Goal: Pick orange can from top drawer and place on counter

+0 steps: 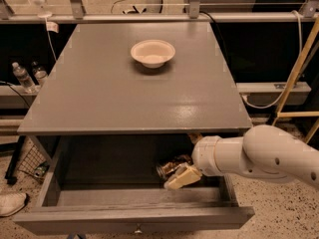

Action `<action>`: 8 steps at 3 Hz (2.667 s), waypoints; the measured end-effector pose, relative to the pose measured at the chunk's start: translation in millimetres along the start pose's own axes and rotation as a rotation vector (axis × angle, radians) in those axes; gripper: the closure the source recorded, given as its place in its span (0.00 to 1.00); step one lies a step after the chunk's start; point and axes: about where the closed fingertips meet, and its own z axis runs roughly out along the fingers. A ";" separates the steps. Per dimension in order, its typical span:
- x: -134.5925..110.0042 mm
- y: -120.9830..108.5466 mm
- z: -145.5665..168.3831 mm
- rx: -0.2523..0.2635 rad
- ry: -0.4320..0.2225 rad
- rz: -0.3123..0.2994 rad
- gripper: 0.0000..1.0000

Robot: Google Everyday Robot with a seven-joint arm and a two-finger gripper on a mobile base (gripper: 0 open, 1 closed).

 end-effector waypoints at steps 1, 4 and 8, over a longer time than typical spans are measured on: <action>1.2 -0.5 8.6 0.010 0.034 -0.043 0.00; 10.0 7.2 40.7 -0.032 0.190 -0.204 0.00; 53.7 5.3 58.7 -0.075 0.214 -0.108 0.00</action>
Offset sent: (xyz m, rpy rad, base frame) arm 0.0031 0.0394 -0.0302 -0.2683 -0.0654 0.1615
